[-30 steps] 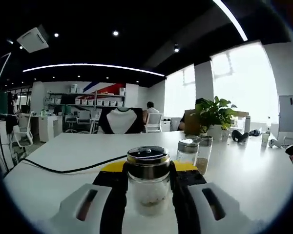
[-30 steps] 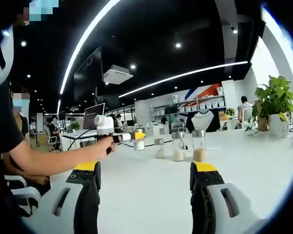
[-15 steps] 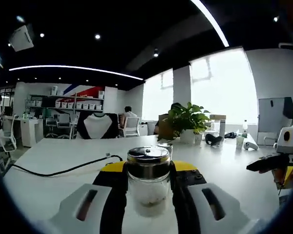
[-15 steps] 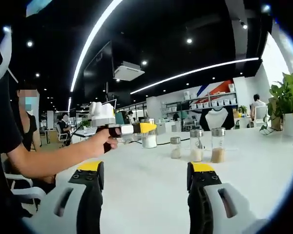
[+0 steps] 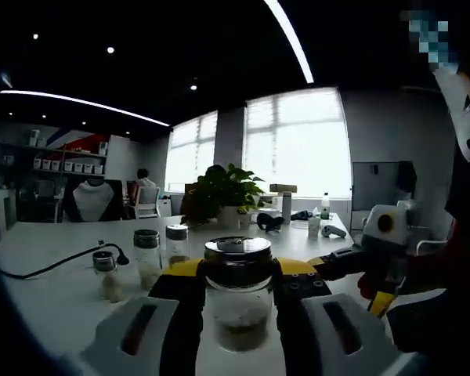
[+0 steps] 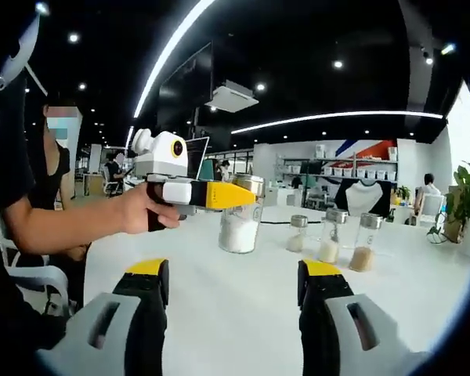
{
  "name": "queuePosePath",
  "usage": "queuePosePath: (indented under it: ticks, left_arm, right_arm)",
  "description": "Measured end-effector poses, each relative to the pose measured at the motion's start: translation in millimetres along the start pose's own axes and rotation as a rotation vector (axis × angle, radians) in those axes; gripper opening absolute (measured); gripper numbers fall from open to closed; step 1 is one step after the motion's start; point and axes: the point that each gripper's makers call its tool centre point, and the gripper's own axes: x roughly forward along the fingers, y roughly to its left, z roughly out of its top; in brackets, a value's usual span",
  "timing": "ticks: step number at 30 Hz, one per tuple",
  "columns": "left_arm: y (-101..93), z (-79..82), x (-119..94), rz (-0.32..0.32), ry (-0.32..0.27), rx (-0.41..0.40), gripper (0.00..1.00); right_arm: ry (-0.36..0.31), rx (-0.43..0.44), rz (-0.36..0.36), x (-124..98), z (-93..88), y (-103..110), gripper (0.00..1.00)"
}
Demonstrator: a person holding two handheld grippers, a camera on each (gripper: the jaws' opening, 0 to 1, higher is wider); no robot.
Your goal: Rotate the seasoning bottle until the label or dispensing opening points toward the visible target arrow and the bottle remains upright within the marked orientation range
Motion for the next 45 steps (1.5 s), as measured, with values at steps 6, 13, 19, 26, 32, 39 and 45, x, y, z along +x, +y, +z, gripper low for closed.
queuePosePath:
  ticks: [6,13,19,26,32,39,45]
  left_arm:
    - [-27.6,-6.5,-1,-0.084,0.017,-0.009,0.35]
    - [-57.6,-23.4,5,-0.17,0.054,-0.02,0.35]
    - [-72.6,-29.2,7,-0.217,0.062,-0.068,0.35]
    - [-87.0,-35.1,6,-0.28,0.077,-0.053,0.35]
    - [-90.6,-34.6,5,-0.305,0.074,-0.047,0.35]
    - [-87.4,-32.3,4,-0.287,0.05,-0.08,0.36]
    - [-75.6,-36.4,8,-0.154,0.043,-0.061,0.35]
  right_arm:
    - [0.008,-0.012,0.005,0,-4.6,1,0.6]
    - [0.009,0.041,0.014,4,-19.5,1,0.54]
    - [-0.003,0.068,0.045,2,-20.5,8,0.46]
    - [-0.032,0.124,0.094,1,-20.1,15,0.4]
    - [-0.018,0.135,0.122,4,-26.5,22,0.35]
    - [-0.013,0.145,0.082,3,-24.1,22,0.31]
    - [0.04,0.014,-0.071,4,-31.0,2,0.3]
